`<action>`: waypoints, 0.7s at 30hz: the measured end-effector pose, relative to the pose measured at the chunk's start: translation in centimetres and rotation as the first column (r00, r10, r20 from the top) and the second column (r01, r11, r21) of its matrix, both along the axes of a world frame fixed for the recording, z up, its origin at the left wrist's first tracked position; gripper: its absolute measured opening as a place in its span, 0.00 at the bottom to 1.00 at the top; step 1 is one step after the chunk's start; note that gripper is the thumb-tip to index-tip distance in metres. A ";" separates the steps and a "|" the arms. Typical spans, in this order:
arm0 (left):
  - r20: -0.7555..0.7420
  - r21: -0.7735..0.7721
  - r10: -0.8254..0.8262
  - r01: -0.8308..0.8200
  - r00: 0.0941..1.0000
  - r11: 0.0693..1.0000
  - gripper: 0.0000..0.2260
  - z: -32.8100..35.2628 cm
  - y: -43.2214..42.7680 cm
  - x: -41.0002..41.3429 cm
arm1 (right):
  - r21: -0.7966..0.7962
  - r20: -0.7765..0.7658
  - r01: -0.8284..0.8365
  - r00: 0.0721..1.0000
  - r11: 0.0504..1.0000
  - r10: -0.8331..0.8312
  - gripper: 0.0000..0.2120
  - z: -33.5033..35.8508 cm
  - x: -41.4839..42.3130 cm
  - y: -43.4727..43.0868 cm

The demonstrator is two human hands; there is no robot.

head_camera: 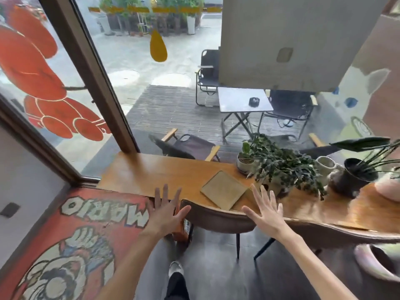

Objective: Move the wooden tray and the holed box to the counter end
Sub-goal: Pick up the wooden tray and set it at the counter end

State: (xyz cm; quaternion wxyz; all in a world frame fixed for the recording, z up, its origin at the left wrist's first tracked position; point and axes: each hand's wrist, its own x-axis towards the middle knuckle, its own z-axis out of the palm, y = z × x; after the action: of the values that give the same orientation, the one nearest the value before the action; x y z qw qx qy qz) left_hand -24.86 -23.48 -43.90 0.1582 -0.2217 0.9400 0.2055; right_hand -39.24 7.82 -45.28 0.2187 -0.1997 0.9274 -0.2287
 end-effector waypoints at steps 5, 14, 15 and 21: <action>0.040 0.020 -0.089 0.088 0.995 0.996 0.39 -2.9 -5.7 -6.5 | 0.011 0.081 0.113 0.990 0.994 -0.113 0.40 -1.9 -2.9 -4.6; 0.212 0.137 -0.201 0.175 0.956 0.975 0.39 -7.7 -12.0 -16.6 | -0.010 0.325 0.396 0.870 0.918 -0.371 0.41 -5.2 -8.0 -9.5; 0.225 0.142 -0.204 0.175 0.953 0.974 0.40 -7.9 -11.6 -16.5 | -0.014 0.342 0.403 0.862 0.915 -0.374 0.40 -5.5 -7.7 -9.8; 0.452 0.235 -0.262 0.169 0.853 0.957 0.39 -11.2 -9.1 -24.5 | 0.092 0.621 0.556 0.617 0.826 -0.484 0.43 -10.9 -13.0 -11.6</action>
State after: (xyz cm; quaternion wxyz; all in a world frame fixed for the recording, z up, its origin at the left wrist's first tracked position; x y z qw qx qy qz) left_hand -49.39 -32.58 -55.13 0.4277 -0.1426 0.8669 0.2125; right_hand -52.25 -3.79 -56.15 0.4234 0.1524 0.8059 -0.3847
